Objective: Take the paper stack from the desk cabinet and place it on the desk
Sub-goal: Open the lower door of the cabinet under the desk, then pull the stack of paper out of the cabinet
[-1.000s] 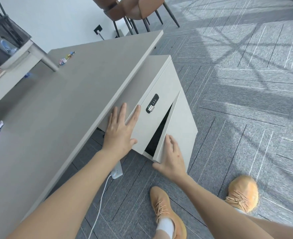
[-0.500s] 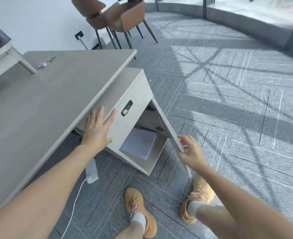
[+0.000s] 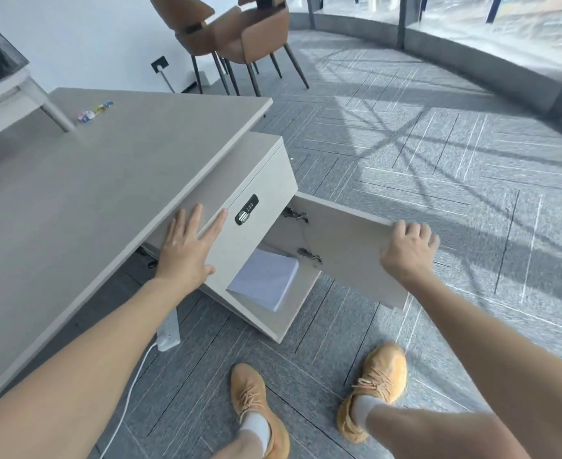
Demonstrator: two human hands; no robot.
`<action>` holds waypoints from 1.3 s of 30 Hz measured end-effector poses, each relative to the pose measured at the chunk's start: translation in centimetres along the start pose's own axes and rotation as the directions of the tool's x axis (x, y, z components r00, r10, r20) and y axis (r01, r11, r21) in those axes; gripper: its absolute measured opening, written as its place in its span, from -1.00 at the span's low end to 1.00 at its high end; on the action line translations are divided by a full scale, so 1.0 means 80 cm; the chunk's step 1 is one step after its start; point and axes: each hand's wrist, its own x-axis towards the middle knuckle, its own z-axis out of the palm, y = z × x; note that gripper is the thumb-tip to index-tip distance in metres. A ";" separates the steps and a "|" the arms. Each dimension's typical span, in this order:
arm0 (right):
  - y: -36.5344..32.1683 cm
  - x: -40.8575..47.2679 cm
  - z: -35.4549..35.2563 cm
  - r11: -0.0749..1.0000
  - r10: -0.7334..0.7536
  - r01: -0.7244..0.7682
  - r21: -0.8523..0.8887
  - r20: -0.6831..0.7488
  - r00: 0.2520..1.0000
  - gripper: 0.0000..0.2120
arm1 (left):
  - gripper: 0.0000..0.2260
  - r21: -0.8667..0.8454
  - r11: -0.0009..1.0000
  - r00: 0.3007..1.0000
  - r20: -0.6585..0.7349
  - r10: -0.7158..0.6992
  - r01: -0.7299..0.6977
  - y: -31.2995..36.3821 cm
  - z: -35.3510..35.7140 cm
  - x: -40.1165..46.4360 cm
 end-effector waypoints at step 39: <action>-0.149 0.084 0.249 0.924 -0.328 0.381 0.036 0.586 0.741 -0.42 | -0.77 -0.644 0.035 0.624 0.725 -0.293 0.764 0.181 0.300 0.068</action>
